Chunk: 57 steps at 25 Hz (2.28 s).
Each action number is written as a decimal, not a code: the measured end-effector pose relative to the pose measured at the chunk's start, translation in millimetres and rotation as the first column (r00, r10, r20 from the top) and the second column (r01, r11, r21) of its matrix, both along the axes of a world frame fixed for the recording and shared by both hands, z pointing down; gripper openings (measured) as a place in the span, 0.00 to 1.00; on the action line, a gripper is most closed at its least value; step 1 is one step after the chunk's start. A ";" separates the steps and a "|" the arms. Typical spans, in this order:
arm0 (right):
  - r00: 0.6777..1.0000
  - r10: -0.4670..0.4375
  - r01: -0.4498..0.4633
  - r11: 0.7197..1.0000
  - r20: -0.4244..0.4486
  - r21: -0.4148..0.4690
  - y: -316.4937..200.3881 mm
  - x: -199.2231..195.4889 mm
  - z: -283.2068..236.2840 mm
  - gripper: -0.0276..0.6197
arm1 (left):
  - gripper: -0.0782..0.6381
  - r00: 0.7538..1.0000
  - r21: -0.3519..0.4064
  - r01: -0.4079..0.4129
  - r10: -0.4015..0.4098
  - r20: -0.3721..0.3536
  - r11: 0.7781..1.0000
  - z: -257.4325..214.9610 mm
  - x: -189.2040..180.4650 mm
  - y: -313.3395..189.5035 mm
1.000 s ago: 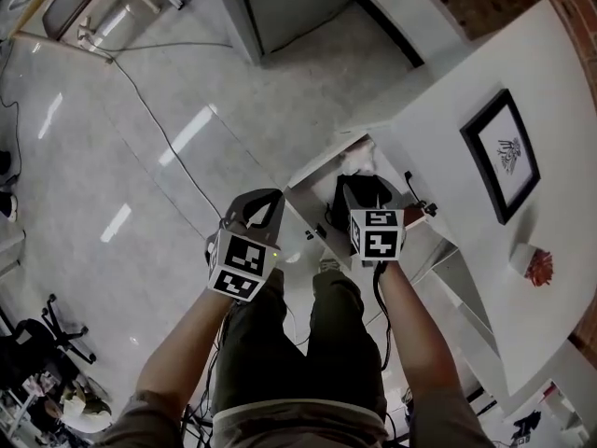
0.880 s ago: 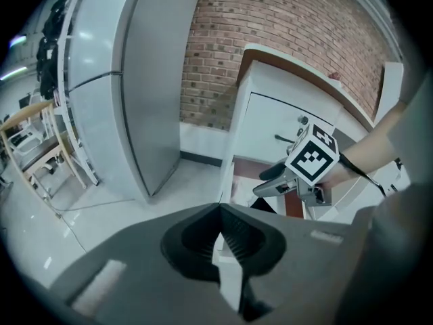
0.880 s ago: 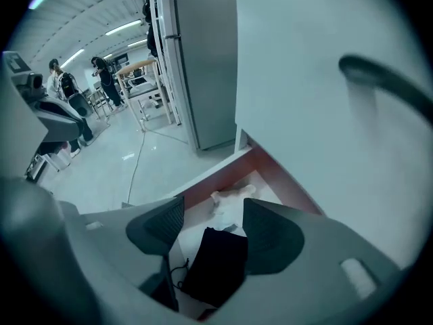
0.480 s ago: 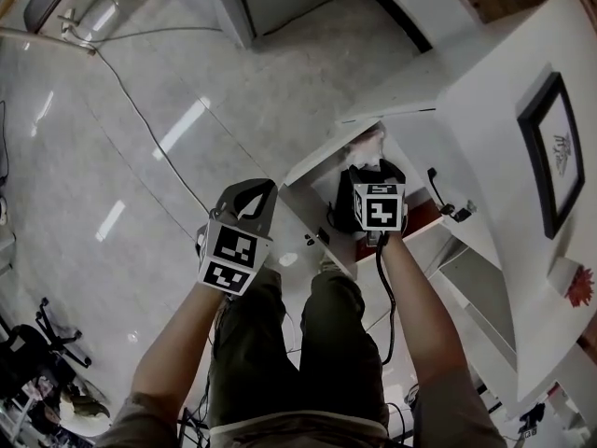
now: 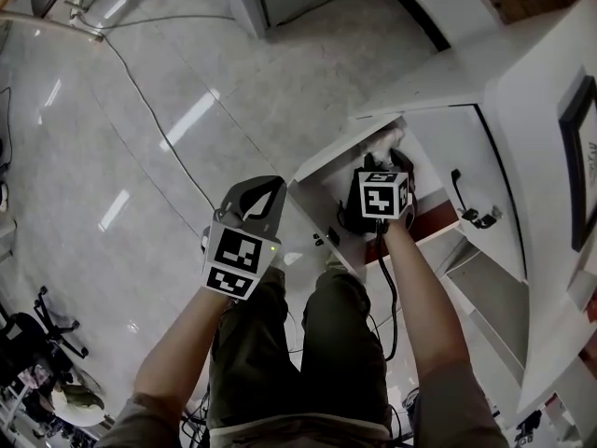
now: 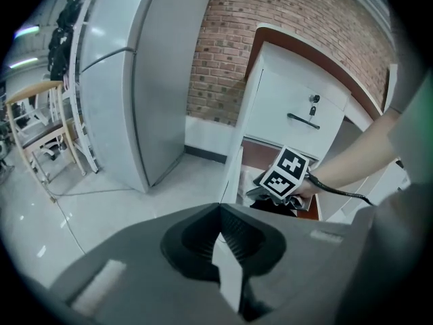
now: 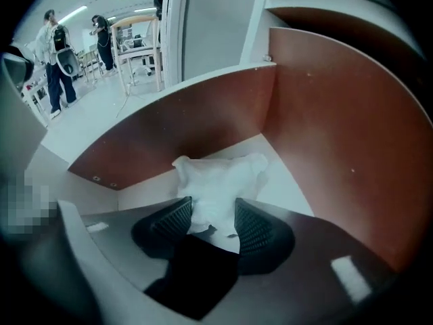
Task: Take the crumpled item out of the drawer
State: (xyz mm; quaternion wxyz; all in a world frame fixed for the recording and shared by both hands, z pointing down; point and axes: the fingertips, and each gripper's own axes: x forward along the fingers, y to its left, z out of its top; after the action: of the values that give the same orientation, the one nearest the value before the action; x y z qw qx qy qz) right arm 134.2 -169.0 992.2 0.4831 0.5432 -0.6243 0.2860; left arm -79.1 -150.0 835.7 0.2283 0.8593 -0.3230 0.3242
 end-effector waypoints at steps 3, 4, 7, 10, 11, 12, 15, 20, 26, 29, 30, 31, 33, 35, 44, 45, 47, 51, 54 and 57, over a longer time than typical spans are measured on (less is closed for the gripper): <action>1.000 -0.016 0.016 1.000 0.002 -0.016 2.1 -0.4 -4.5 0.31 | 0.11 1.000 -0.008 0.003 -0.003 0.004 1.000 -3.2 0.6 4.6; 1.000 -0.014 0.014 1.000 0.011 -0.011 2.5 -1.0 -9.2 0.27 | 0.11 1.000 -0.010 0.001 0.000 0.006 1.000 -5.5 1.2 6.0; 0.998 0.004 -0.005 1.000 0.060 0.014 6.1 -9.9 -31.3 0.22 | 0.11 1.000 -0.010 -0.009 0.009 0.013 1.000 -16.7 0.3 9.3; 0.994 0.001 -0.007 0.999 0.112 0.051 9.7 -24.2 -62.7 0.21 | 0.11 1.000 -0.010 -0.011 0.011 0.020 1.000 -33.1 -1.6 11.6; 0.992 -0.001 -0.007 0.998 0.126 0.058 12.3 -28.4 -74.0 0.20 | 0.11 1.000 -0.009 -0.008 0.008 0.023 1.000 -40.2 -2.5 11.9; 0.990 -0.001 -0.008 0.998 0.143 0.062 15.4 -32.8 -86.3 0.19 | 0.11 1.000 -0.007 -0.003 0.004 0.027 1.000 -48.1 -3.7 11.9; 0.976 0.003 -0.019 0.997 0.217 0.072 23.4 -47.8 -130.1 0.19 | 0.11 0.999 0.006 0.008 -0.008 0.043 1.000 -75.8 -8.5 11.9; 0.949 0.000 -0.036 0.993 0.315 0.111 30.5 -66.7 -213.3 0.18 | 0.11 0.999 0.031 0.019 -0.021 0.049 0.999 -133.6 -18.9 9.8; 0.913 -0.026 -0.055 0.981 0.408 0.184 28.0 -81.5 -325.9 0.17 | 0.11 0.998 0.068 0.028 -0.031 0.046 0.997 -211.0 -25.4 4.2; 0.895 -0.054 -0.060 0.969 0.443 0.239 21.3 -88.8 -388.4 0.17 | 0.11 0.999 0.103 0.010 -0.015 0.049 0.995 -250.2 -25.0 -1.1; 0.891 -0.069 -0.057 0.963 0.449 0.263 18.5 -90.3 -409.6 0.17 | 0.11 0.999 0.117 0.010 -0.016 0.046 0.993 -264.5 -24.4 -4.1; 0.888 -0.087 -0.052 0.956 0.452 0.287 15.6 -91.2 -430.5 0.17 | 0.11 0.999 0.132 0.015 -0.021 0.040 0.991 -279.5 -23.5 -7.7; 0.885 -0.126 -0.038 0.941 0.449 0.338 11.3 -90.8 -470.9 0.17 | 0.11 0.999 0.162 0.033 -0.037 0.019 0.986 -310.6 -19.7 -14.9; 0.884 -0.165 -0.018 0.922 0.437 0.386 10.2 -89.6 -509.2 0.17 | 0.11 0.999 0.192 0.051 -0.050 -0.009 0.980 -342.7 -14.8 -19.3; 0.864 -0.318 0.043 0.819 0.391 0.572 26.0 -91.3 -661.3 0.17 | 0.11 0.994 0.355 0.102 -0.081 -0.073 0.929 -483.2 -12.2 -18.2; 0.861 -0.333 0.047 0.806 0.385 0.590 29.1 -91.7 -676.4 0.17 | 0.11 0.993 0.371 0.108 -0.084 -0.081 0.922 -497.2 -12.8 -16.2; 0.855 -0.359 0.051 0.777 0.374 0.628 34.8 -92.1 -705.6 0.17 | 0.11 0.992 0.403 0.115 -0.086 -0.090 0.908 -524.0 -13.5 -11.8; 0.849 -0.407 0.061 0.710 0.339 0.701 46.4 -93.3 -760.0 0.17 | 0.11 0.996 0.479 0.081 -0.059 -0.061 0.874 -573.4 -10.8 1.7; 0.846 -0.427 0.064 0.676 0.319 0.734 62.6 -95.4 -794.9 0.17 | 0.11 0.999 0.532 0.031 -0.021 -0.024 0.846 -606.9 -7.0 21.3; 0.841 -0.444 0.063 0.649 0.310 0.758 77.1 -94.6 -822.5 0.17 | 0.11 1.000 0.572 -0.017 0.017 0.006 0.820 -634.3 0.0 38.4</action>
State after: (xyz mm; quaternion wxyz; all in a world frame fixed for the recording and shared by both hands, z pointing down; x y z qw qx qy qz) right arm 39.6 -92.0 169.8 0.0996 0.5056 -0.8545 0.0662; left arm -79.1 -111.6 201.4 -0.0427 0.8910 -0.3976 0.2147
